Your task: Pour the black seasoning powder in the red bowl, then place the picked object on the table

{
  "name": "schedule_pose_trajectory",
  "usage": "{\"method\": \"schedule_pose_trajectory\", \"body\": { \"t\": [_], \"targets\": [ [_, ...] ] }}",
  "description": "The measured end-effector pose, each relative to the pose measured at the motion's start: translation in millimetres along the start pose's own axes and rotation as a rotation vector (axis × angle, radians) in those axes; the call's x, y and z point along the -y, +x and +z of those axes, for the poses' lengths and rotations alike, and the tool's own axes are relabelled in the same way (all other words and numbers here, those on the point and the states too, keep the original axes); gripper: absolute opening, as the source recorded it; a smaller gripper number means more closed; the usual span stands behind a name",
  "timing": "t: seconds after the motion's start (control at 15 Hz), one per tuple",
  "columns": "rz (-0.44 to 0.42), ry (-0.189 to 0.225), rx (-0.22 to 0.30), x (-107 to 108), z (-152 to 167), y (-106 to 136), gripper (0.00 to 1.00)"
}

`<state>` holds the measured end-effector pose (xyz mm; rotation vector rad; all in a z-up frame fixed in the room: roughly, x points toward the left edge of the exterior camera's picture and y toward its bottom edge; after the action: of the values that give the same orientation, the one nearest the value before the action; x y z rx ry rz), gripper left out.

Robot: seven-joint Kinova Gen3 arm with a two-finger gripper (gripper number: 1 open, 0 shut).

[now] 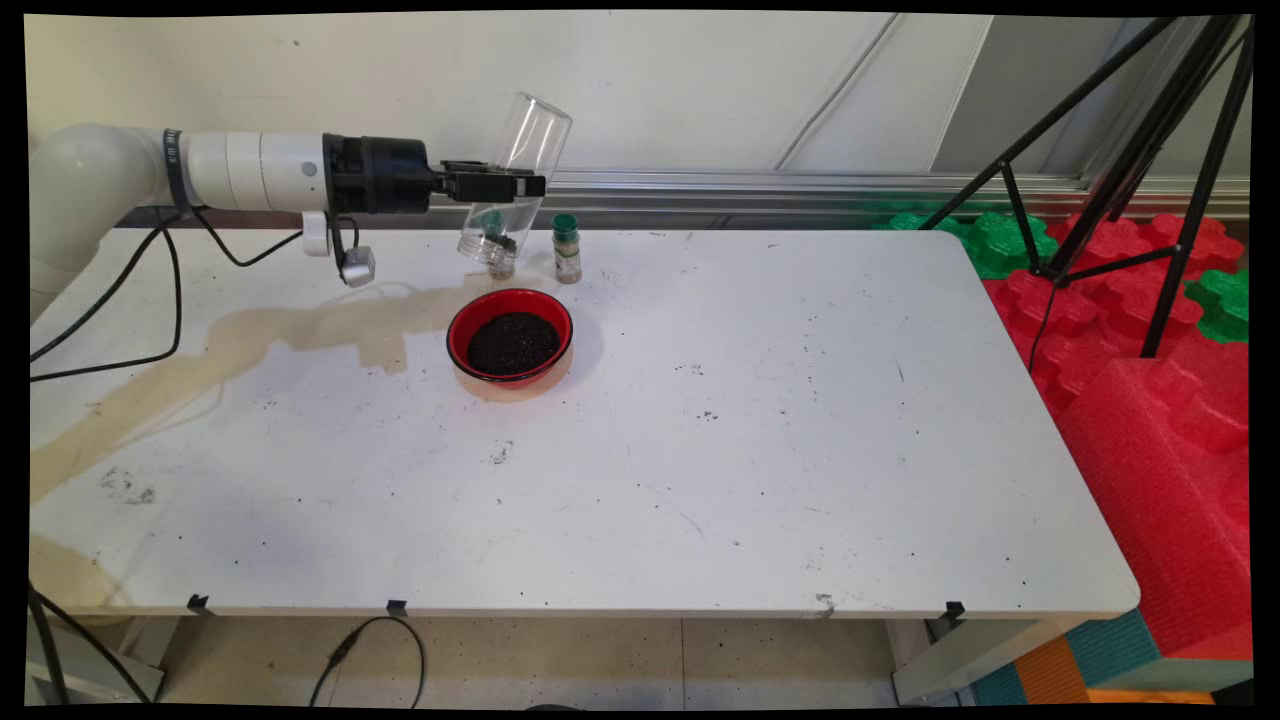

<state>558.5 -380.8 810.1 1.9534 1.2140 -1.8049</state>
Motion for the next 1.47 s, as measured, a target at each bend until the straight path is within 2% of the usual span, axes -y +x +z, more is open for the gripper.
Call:
{"method": "schedule_pose_trajectory", "body": {
  "t": [1.0, 1.47],
  "targets": [
    [0.120, 0.021, 0.018, 14.8, -8.3, -0.7, 0.00],
    [0.135, 0.029, 0.011, 19.6, -11.7, 2.4, 0.00]
  ]
}}
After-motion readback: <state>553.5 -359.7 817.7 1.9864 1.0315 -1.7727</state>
